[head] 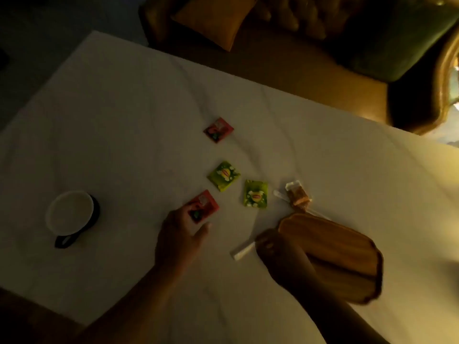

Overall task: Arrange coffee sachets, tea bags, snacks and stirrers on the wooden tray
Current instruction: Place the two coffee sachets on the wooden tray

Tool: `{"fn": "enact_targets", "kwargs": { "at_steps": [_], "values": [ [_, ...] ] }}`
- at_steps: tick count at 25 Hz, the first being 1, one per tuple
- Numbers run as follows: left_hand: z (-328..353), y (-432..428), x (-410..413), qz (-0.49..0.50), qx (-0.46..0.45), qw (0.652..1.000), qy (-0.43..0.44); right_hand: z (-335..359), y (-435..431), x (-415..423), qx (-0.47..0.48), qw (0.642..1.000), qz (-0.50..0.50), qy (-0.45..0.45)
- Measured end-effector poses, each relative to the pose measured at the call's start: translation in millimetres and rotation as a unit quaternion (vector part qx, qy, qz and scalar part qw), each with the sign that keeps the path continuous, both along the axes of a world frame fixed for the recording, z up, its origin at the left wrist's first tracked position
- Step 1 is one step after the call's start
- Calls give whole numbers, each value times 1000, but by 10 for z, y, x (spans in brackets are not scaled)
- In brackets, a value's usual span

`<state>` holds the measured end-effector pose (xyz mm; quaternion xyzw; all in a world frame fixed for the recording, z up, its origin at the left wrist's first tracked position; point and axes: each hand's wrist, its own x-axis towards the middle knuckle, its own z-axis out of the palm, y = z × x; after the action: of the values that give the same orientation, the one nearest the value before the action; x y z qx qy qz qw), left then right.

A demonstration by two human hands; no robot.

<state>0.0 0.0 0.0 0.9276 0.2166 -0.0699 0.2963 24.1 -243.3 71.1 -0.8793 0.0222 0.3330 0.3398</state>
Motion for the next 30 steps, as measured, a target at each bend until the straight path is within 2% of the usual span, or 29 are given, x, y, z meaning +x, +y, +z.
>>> {"fn": "enact_targets", "kwargs": {
  "at_steps": [3,7,10,13,16,17,19,21,24,27,30],
  "values": [
    [-209,181,356,-28,101,992,-63,-197,474,804,13,991,5,-131],
    [-460,342,477,-71,183,975,-104,-470,1056,1910,-59,971,-6,-231],
    [-580,362,485,-62,197,972,-112,-671,1389,2550,-141,963,21,-229],
    [-597,368,491,-63,189,973,-120,-785,1575,2851,-199,951,30,-236],
    [-564,358,491,-50,187,973,-128,-749,1669,2934,-196,966,41,-165],
    [-564,352,493,-52,187,972,-132,-695,1679,2926,-160,977,42,-132],
    [-577,348,480,-51,185,971,-143,-562,1637,2785,-28,996,-7,-81],
    [-576,370,468,-45,173,971,-157,-424,1467,2402,87,991,-63,-79],
    [-543,374,488,-48,157,971,-173,-255,914,1535,190,969,-131,-89],
    [-399,335,443,-8,96,980,-175,-99,91,621,186,955,-227,-36],
    [-182,218,359,80,-8,989,-127,-50,-767,18,118,930,-349,-15]
  ]
}}
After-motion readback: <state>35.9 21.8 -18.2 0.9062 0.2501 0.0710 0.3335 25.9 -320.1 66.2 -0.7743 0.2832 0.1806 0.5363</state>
